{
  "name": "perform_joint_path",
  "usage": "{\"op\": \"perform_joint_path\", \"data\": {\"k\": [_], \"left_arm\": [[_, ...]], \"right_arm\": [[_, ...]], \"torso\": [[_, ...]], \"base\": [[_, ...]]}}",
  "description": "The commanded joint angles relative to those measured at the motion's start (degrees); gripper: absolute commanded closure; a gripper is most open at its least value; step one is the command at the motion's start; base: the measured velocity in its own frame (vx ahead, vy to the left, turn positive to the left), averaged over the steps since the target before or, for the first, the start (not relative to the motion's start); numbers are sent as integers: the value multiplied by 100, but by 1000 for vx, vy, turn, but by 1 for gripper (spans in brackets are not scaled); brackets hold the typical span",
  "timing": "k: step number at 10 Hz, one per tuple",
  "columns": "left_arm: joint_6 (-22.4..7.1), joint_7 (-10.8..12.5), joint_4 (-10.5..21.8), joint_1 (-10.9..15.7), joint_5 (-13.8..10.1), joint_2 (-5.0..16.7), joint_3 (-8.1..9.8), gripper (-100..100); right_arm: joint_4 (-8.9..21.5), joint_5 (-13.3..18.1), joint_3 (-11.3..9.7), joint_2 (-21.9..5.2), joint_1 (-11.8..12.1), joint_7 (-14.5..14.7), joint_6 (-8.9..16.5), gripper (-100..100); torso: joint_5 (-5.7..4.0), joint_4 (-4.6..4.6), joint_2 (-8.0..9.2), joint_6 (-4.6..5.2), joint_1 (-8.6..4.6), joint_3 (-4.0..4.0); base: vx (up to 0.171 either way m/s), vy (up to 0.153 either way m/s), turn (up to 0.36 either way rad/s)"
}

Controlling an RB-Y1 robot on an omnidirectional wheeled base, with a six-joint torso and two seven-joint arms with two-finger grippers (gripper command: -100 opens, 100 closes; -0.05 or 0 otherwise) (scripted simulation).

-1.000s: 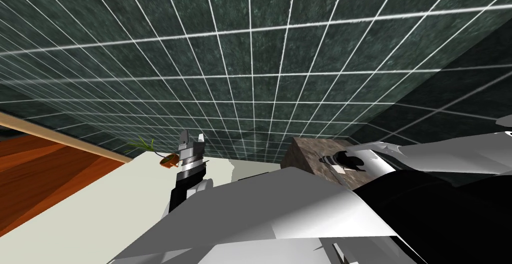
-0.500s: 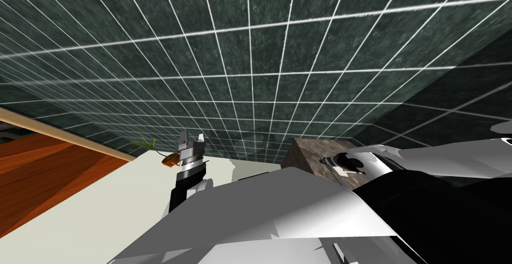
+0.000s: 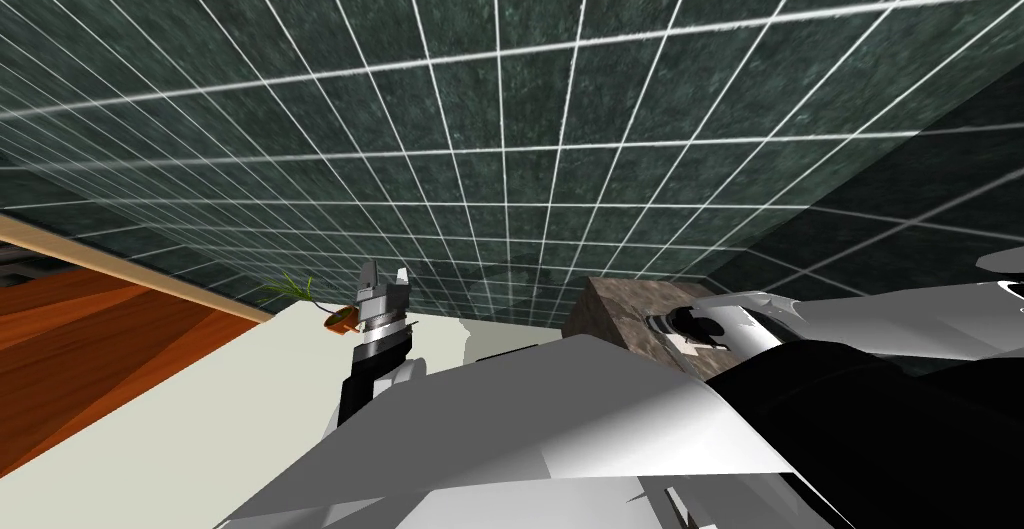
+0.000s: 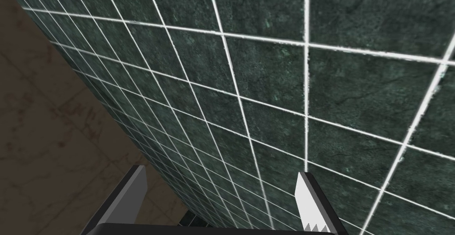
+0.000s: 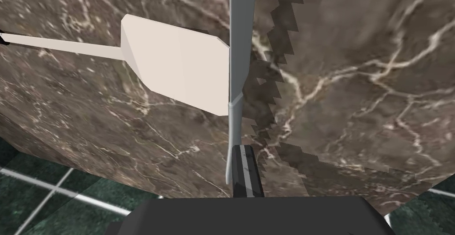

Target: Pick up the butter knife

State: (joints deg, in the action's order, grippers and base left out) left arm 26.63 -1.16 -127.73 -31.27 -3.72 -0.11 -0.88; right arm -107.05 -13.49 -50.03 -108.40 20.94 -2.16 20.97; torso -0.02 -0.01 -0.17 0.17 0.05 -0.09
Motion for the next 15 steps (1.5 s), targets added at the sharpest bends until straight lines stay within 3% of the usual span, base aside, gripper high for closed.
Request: {"op": "perform_joint_path", "data": {"k": [1,2,3,4,8,9,11,15], "left_arm": [[0,0,0,0,0,0,0,0],[0,0,0,0,0,0,0,0],[0,0,0,0,0,0,0,0],[0,0,0,0,0,0,0,0],[0,0,0,0,0,0,0,0],[0,0,0,0,0,0,0,0],[0,0,0,1,0,-1,-1,0],[0,0,0,2,0,-2,-2,0]], "right_arm": [[0,0,0,0,0,0,0,100],[0,0,0,0,0,0,0,100],[0,0,0,0,0,0,0,0],[73,9,125,-208,-160,-89,-47,-100],[98,11,169,-273,-224,-142,-82,-100],[168,11,295,-442,-430,-342,-226,-100],[207,9,372,-541,-561,-486,-345,-100],[251,-25,588,-858,-892,-902,-829,-100]], "torso": [[0,0,0,0,0,0],[0,0,0,0,0,0],[0,0,0,0,0,0],[0,0,0,0,0,0],[3,2,9,0,12,5],[1,1,3,0,4,2],[11,8,33,0,43,19],[13,12,48,2,55,29]], "base": [[0,0,0],[0,0,0],[0,0,0],[-34,27,-6],[-27,33,-2],[-60,76,6],[-106,113,-4],[-114,120,-24]]}}
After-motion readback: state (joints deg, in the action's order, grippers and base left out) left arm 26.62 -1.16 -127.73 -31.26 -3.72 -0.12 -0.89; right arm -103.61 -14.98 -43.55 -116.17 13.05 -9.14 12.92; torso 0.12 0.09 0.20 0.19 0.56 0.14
